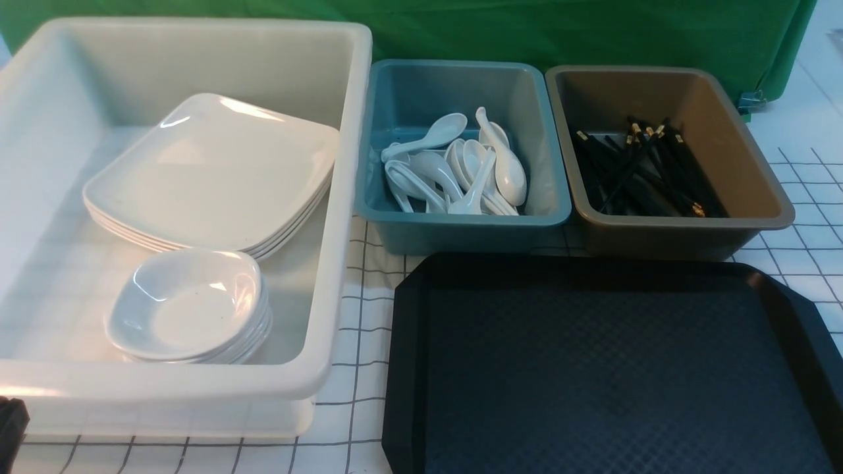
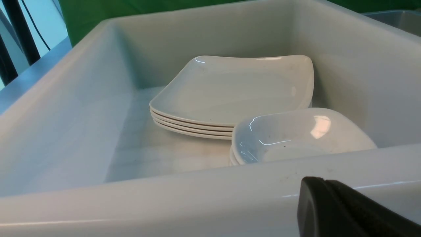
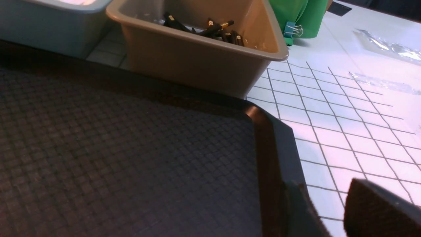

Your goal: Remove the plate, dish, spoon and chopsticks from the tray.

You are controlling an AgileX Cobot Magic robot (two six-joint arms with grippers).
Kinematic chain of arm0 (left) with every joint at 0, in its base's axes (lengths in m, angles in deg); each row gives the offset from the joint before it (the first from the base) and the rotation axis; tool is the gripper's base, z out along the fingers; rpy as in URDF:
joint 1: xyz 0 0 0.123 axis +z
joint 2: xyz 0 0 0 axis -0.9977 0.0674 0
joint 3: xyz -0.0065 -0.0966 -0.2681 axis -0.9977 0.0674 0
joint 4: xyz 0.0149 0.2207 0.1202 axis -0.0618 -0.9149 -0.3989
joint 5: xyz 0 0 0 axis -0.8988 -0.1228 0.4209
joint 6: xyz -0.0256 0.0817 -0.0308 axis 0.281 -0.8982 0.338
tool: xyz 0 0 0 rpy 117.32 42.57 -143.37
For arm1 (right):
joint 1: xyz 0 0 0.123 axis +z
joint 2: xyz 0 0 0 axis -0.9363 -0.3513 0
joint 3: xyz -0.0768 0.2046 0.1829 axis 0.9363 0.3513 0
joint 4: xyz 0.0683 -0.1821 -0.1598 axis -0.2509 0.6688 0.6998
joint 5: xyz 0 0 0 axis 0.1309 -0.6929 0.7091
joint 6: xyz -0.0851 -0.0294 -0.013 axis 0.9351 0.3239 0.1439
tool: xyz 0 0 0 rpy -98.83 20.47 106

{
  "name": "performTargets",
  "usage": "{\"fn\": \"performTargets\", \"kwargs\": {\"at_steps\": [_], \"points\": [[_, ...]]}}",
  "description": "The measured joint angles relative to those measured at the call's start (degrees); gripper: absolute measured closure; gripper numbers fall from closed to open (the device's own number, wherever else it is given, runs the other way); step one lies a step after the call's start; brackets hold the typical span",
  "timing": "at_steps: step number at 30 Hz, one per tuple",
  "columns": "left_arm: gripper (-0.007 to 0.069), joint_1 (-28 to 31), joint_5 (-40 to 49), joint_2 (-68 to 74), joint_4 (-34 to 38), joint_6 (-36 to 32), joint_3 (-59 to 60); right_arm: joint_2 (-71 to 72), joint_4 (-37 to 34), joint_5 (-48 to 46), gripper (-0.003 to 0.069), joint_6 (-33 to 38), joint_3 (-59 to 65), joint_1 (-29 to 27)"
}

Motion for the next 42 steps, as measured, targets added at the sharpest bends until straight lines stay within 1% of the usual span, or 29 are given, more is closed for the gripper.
{"fn": "performTargets", "kwargs": {"at_steps": [30, 36, 42], "points": [[0.062, 0.0, -0.2, 0.0, -0.7, 0.0, 0.0, 0.0, -0.1, 0.1, 0.0419, 0.4, 0.0, 0.0], [0.062, 2.0, -0.6, 0.0, -0.9, 0.0, 0.0, 0.0, -0.1, 0.1, 0.0419, 0.4, 0.0, 0.0], [0.062, 0.5, -0.6, 0.0, -0.9, 0.0, 0.0, 0.0, -0.1, 0.0, 0.0419, 0.4, 0.0, 0.0]]}}
